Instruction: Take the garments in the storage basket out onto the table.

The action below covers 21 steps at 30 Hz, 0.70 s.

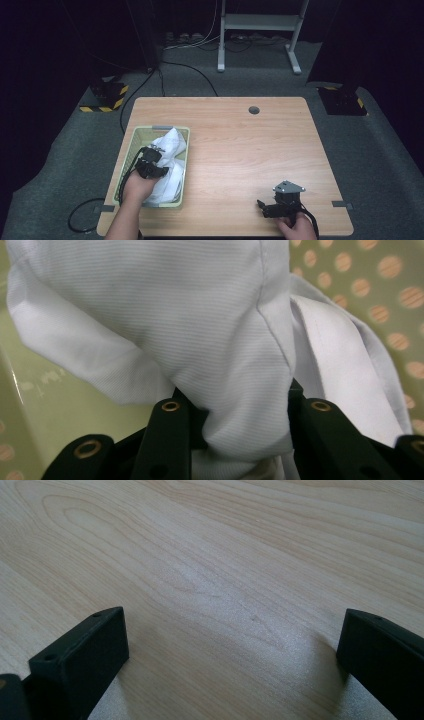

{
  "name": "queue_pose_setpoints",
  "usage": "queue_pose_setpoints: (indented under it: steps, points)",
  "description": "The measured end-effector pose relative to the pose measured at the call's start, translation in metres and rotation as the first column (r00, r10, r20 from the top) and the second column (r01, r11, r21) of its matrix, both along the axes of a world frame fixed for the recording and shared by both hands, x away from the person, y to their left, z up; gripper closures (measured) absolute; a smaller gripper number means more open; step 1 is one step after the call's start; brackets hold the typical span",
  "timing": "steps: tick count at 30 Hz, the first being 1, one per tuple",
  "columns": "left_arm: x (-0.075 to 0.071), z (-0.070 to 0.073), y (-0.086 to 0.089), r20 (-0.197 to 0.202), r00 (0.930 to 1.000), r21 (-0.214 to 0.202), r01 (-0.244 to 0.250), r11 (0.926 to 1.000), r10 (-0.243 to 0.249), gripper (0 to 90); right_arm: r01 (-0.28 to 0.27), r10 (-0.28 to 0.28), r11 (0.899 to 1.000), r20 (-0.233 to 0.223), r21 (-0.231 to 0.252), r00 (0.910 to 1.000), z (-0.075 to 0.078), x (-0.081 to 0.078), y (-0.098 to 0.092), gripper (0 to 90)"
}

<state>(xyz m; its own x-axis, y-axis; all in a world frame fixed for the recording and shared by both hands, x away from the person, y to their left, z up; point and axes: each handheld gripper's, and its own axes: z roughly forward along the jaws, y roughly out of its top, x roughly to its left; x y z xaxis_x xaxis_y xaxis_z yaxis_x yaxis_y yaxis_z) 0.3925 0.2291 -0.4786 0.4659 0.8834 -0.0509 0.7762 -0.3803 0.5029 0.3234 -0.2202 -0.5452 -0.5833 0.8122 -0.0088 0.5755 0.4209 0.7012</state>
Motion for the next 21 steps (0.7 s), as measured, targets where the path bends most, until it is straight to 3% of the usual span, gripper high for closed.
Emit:
queue_pose_setpoints:
  steps: [6,12,16,21]
  points:
    - [-0.009,0.008,0.001,0.083,0.9965,-0.032,0.016,0.9994,-0.013,68.9,0.0,0.0,1.0,0.0,0.0,1.0,0.0,0.0,0.0,0.0]
    - [-0.019,0.016,0.007,0.162,0.9868,-0.084,0.016,0.9964,-0.002,68.7,0.0,0.0,1.0,0.0,0.0,1.0,0.0,0.0,0.0,0.0]
    - [-0.026,0.022,0.006,0.233,0.9726,-0.097,0.024,0.995,-0.001,68.6,0.0,0.0,1.0,0.0,0.0,1.0,0.0,0.0,0.0,0.0]
    - [-0.034,0.031,0.004,0.313,0.9497,-0.109,0.036,0.9934,0.0,68.5,0.0,0.0,1.0,0.0,0.0,1.0,0.0,0.0,0.0,0.0]
